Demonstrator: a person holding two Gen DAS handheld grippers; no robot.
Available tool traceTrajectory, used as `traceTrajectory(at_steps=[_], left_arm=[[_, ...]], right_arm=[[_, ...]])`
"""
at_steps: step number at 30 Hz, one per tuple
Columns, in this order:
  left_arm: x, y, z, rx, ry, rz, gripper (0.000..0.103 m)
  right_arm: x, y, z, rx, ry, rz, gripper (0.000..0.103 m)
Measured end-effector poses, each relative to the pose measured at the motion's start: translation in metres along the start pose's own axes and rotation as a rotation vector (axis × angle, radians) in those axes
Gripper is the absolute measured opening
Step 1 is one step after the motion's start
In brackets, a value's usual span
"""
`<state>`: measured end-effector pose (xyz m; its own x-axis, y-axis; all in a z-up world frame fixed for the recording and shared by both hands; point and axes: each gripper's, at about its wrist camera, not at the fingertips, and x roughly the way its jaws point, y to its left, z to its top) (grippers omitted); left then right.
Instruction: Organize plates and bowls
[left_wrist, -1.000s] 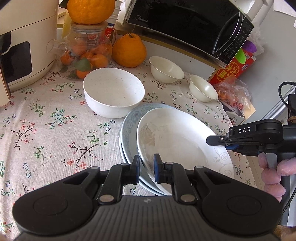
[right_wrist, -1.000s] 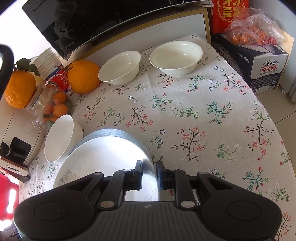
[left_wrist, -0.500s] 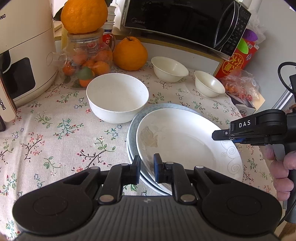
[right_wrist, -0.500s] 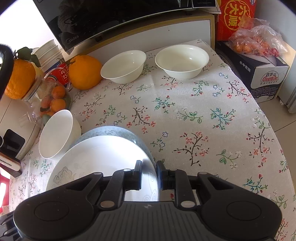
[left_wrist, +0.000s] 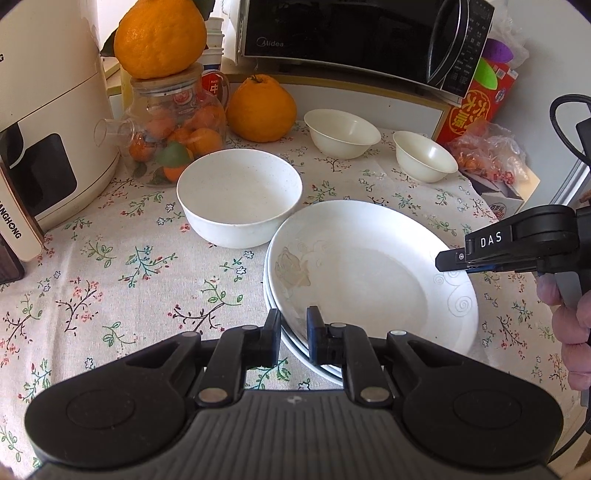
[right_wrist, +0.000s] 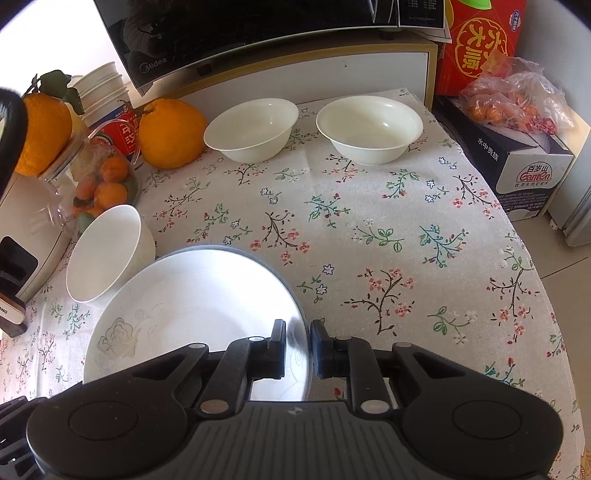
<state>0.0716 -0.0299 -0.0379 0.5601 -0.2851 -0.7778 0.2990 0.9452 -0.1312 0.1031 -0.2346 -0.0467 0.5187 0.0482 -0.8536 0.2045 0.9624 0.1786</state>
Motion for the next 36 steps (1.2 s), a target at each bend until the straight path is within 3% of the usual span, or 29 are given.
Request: traceTrajectory(at_steps=[17, 22, 24, 28, 32, 36], left_arm=[[0.001, 0.005, 0.002, 0.000, 0.012, -0.020, 0.010], [-0.001, 0.015, 0.006, -0.058, 0.042, -0.079, 0.021], [-0.003, 0.016, 0.007, -0.057, 0.041, -0.077, 0.022], [-0.005, 0.017, 0.009, -0.057, 0.038, -0.075, 0.042], [-0.007, 0.019, 0.012, -0.059, 0.020, -0.061, 0.070], [-0.008, 0.021, 0.017, -0.069, 0.001, -0.020, 0.088]], right_arm=[[0.000, -0.001, 0.000, 0.018, 0.004, 0.009, 0.011], [-0.004, -0.005, 0.001, 0.059, 0.013, 0.039, 0.023], [-0.007, -0.007, 0.002, 0.065, 0.000, 0.040, 0.035], [-0.010, -0.010, 0.003, 0.085, -0.009, 0.049, 0.042], [-0.012, -0.011, 0.003, 0.082, -0.014, 0.057, 0.060], [-0.015, -0.010, 0.005, 0.082, -0.024, 0.063, 0.083]])
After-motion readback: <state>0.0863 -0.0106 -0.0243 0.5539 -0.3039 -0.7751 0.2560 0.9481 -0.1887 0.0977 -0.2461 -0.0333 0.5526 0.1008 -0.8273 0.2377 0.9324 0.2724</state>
